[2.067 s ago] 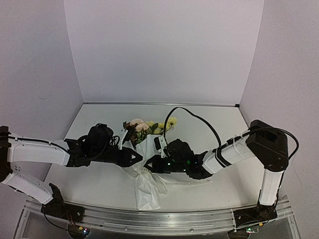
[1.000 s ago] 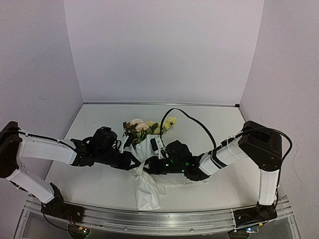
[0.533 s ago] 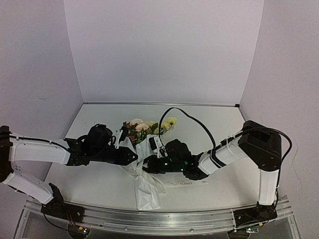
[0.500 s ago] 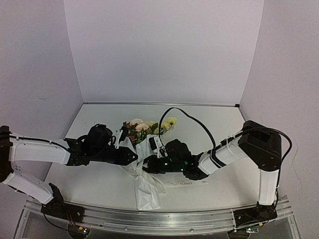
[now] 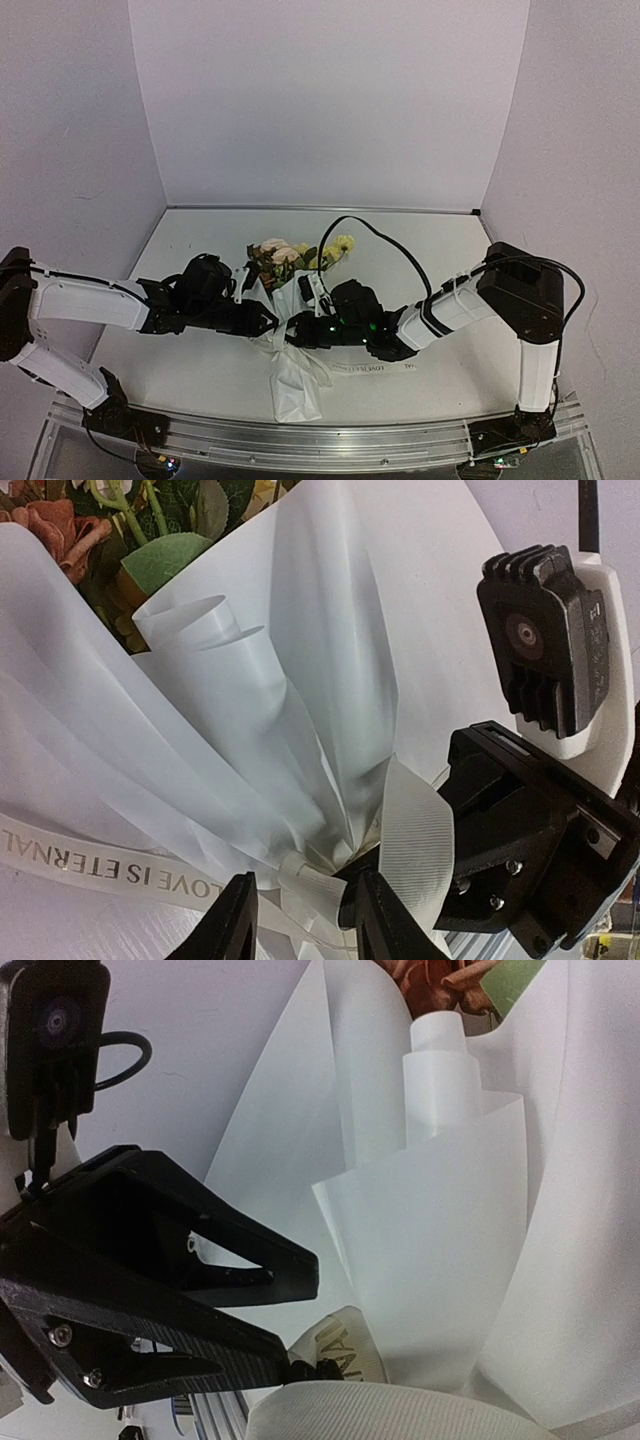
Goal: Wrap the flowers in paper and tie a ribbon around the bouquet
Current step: Cross the half-tied ribbon over the folded bouquet.
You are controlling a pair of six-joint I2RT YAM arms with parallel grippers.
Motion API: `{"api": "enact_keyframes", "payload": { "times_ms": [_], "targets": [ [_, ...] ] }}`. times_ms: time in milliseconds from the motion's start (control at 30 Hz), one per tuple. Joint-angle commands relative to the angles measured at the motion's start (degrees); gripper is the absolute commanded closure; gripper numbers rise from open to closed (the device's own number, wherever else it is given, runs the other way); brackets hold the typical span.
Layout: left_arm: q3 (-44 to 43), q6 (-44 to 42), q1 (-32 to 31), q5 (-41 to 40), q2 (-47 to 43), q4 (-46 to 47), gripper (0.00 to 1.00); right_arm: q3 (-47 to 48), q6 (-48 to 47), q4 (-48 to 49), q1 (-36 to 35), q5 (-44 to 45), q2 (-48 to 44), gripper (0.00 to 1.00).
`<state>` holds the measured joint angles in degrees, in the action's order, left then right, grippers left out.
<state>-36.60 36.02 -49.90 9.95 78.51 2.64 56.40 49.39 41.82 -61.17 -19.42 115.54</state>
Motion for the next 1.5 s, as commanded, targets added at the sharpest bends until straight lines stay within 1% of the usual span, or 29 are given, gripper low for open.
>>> {"api": "enact_keyframes", "payload": {
  "times_ms": [0, 233, 467, 733, 867, 1133, 1367, 1467],
  "targets": [
    [0.3, 1.1, 0.3, 2.6, 0.9, 2.6, 0.62, 2.0, 0.1, 2.2, -0.3, -0.3, 0.9, 1.00],
    [0.1, 3.0, 0.7, 4.0, 2.4, 3.7, 0.59, 1.9, 0.1, 2.2, -0.3, -0.2, 0.9, 1.00],
    [1.1, 5.8, 1.0, 4.7, 4.1, 5.2, 0.66, 1.6, 0.0, 2.3, -0.3, -0.1, 0.6, 1.00],
    [2.9, 10.4, 2.6, 5.2, 5.3, 7.2, 0.66, 1.2, -0.3, 2.2, -0.3, 0.3, 0.0, 1.00],
    [2.8, 10.7, 2.6, 5.6, 5.5, 7.1, 0.67, 1.4, -0.2, 2.3, -0.3, 0.2, 0.2, 1.00],
    [1.7, 10.6, 2.6, 6.1, 6.0, 6.8, 0.78, 1.6, -0.1, 2.0, -0.3, 0.2, 0.2, 1.00],
    [0.8, 9.3, 2.6, 6.1, 4.8, 6.1, 0.99, 1.7, -0.7, -0.5, -0.4, 0.4, -0.8, 1.00],
    [0.8, 8.6, 2.6, 4.8, 3.6, 5.8, 1.00, 1.5, -1.2, -2.3, -0.3, 0.8, -2.1, 1.00]
  ]
}}
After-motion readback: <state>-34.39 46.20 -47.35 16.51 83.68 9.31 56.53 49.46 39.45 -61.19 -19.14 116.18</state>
